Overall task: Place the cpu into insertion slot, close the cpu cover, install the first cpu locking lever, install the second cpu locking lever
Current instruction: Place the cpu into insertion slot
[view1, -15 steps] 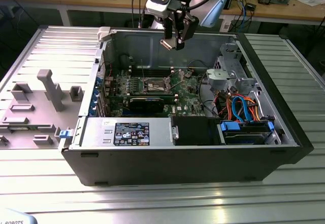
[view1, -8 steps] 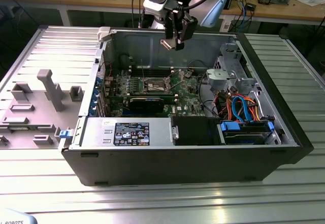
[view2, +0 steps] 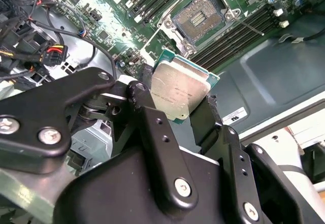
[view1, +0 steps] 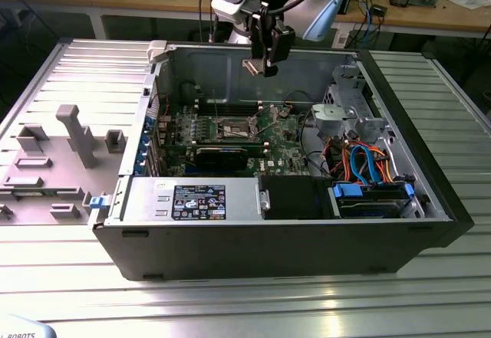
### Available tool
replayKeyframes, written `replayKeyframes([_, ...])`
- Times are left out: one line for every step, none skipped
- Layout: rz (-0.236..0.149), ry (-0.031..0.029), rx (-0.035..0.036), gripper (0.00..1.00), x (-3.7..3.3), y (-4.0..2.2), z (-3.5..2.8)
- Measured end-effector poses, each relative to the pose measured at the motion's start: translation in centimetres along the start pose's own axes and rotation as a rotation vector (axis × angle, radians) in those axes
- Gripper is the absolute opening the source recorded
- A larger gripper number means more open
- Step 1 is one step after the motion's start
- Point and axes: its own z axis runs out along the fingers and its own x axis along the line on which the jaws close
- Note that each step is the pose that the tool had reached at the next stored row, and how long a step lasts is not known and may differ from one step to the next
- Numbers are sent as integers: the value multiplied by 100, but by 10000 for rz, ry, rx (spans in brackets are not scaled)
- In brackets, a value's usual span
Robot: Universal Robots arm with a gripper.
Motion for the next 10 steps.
replayKeyframes([10,-2,0,54,0,0,0])
replayKeyframes([11,-2,0,54,0,0,0])
replayKeyframes([15,-2,0,54,0,0,0])
replayKeyframes([19,-2,0,54,0,0,0])
replayKeyframes([19,-2,0,54,0,0,0])
replayKeyframes([19,-2,0,54,0,0,0])
replayKeyframes([20,-3,0,54,0,0,0])
replayKeyframes([20,-3,0,54,0,0,0])
replayKeyframes([20,-3,0,54,0,0,0])
replayKeyframes([20,-3,0,54,0,0,0])
